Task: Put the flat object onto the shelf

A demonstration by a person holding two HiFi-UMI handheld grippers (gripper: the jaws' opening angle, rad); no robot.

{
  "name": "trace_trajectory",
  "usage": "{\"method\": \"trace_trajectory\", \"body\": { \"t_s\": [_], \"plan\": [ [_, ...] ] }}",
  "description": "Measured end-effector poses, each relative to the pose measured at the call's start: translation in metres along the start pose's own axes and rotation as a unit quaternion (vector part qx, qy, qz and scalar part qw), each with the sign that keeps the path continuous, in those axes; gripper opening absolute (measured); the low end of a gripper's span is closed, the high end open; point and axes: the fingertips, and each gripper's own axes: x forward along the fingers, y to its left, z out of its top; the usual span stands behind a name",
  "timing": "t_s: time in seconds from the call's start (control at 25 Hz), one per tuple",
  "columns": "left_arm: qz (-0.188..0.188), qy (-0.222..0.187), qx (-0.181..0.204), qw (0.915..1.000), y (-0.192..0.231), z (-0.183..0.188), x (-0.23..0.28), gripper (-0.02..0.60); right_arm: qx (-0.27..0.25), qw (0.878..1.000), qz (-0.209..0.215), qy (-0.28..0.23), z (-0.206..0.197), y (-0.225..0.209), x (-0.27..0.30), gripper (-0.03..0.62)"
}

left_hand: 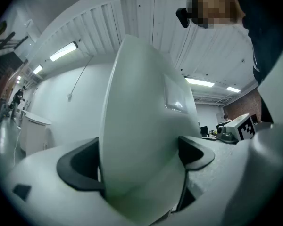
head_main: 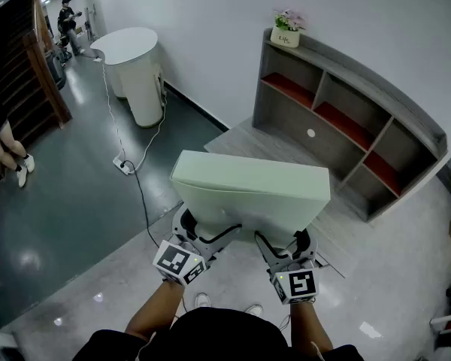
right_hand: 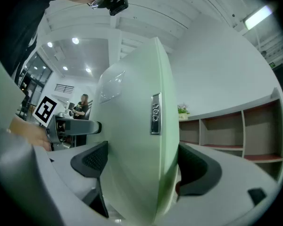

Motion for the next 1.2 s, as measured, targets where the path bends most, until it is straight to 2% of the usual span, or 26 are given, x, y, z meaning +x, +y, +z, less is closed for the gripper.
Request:
{"method": "trace_trajectory", "body": {
  "t_s": [0.16,0.48,0.72,1.08,1.2],
  "plan": [
    [0.001,0.002,0.002,1.0000,0.000,0.000,0.001,0.515,0.021,1.000,0.003,0.014,-0.004,0.002,0.001,0.451],
    [0.012,-0.002,0.001,0.9999,0.009,-0.001,-0.013,0.515,0.008,1.000,0.015,0.006,0.001,0.015,0.007,0.451],
    [0.016,-0.006,-0.001,0.9999,0.030,0.005,-0.033,0.515,0.011,1.000,0.016,0.015,0.009,0.042,0.023,0.462],
    [-0.009,-0.005,-0.005,0.9999,0.060,0.002,-0.055,0.515,0.005,0.999,-0.003,0.041,0.004,0.078,0.037,0.462],
    [-0.020,-0.007,-0.006,0.9998,0.065,0.002,-0.057,0.515,0.001,0.999,-0.016,0.030,0.005,0.082,0.039,0.462]
  ]
}}
